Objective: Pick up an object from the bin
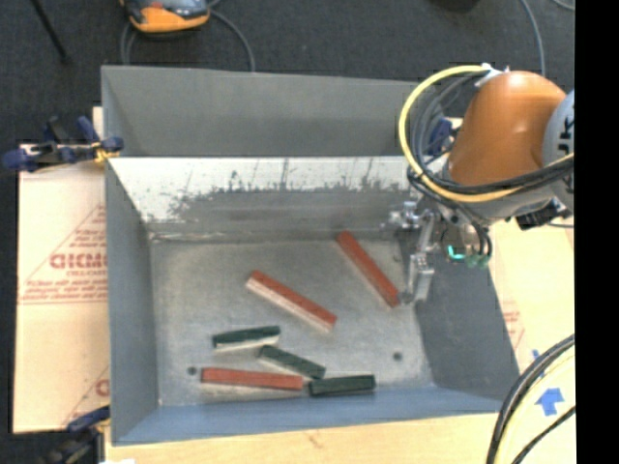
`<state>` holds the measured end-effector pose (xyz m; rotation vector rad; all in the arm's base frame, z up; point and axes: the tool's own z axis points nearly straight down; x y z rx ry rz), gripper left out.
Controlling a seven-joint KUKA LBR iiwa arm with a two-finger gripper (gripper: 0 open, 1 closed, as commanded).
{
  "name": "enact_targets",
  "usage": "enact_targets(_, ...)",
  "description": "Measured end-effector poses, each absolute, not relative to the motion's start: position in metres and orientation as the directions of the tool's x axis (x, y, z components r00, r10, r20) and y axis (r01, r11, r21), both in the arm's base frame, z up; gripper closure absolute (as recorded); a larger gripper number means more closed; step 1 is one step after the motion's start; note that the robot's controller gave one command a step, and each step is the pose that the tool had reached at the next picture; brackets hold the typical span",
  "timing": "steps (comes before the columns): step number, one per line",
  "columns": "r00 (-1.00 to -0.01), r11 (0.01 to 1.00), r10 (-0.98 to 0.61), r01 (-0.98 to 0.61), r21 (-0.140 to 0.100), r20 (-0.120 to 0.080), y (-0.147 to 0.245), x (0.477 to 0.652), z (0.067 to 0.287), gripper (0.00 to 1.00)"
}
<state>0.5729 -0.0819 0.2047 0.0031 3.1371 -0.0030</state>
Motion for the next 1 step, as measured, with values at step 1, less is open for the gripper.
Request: enact_targets(1, -0.997, 0.997, 0.080, 0.080, 0.000, -0.010, -0.0745, 0.5763, 0.1685, 0.00)
